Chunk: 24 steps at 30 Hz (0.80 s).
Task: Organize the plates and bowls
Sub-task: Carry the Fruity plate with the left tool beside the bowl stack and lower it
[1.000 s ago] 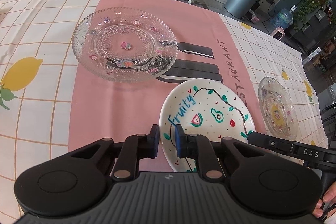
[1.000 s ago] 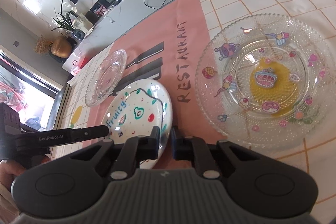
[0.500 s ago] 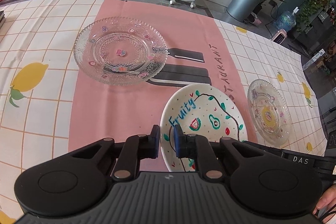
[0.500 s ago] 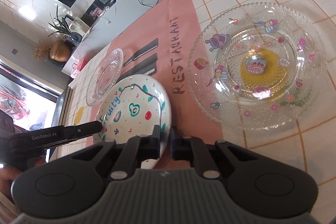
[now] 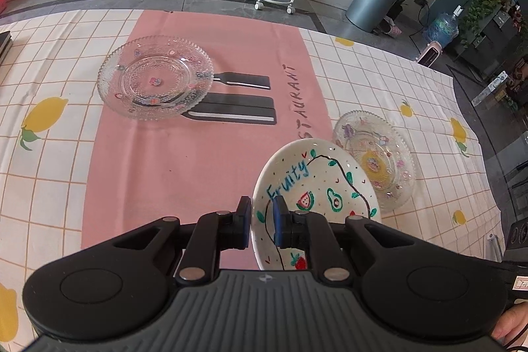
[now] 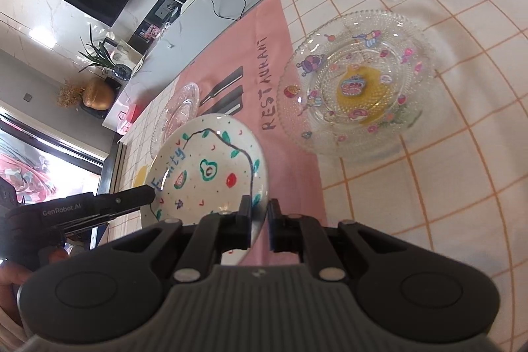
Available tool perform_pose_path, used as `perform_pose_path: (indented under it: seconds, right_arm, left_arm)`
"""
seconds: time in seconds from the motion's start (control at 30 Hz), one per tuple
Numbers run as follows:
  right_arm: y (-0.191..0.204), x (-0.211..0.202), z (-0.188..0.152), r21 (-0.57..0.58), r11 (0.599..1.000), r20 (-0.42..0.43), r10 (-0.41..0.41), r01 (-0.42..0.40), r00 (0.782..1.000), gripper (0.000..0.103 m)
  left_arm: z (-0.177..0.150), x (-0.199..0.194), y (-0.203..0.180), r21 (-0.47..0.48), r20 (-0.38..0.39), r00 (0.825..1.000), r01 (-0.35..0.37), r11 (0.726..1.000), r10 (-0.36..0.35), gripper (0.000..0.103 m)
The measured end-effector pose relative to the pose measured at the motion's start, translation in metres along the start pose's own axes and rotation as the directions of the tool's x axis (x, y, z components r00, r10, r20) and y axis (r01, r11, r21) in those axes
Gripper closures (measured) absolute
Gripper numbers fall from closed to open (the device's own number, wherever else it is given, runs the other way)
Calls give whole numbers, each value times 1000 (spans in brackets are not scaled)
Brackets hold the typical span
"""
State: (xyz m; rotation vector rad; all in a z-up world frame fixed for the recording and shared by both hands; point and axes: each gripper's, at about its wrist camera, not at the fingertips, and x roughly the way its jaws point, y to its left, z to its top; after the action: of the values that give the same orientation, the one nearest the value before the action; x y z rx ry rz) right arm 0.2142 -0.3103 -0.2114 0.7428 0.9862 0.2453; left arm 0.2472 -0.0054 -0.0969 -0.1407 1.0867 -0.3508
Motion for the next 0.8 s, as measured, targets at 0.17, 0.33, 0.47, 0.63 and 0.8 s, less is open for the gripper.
perform_pose_path:
  seconds: [0.17,0.33,0.47,0.63,0.8]
  right_arm:
    - [-21,-31,-13,45,999,2,-22,21,1000,95]
    - [-42,-66,-23,77,995,-4,-59,59,998,95]
    - [-58,-87,-25,89,991,-31,-101,103,994,94]
    - [-68,-105,-24,43,983,-56,-174,177,983,94]
    - [-83,-104,-27,45,971,-140,-225,233,964,94]
  left_arm:
    - [-17,-4,-34,12,-9,1000,15,1000,-15,88]
    - [-39,-5,-67,-7,-34,999,18,1000,-18,88]
    - [-59,-4,-87,-57,-61,998,17,998,-20,88]
    - [-87,-5,-108,-89,-72,997,-4,996,-2,88]
    - [-112,-2,-119,-128,-91,995,-44,991,32,88]
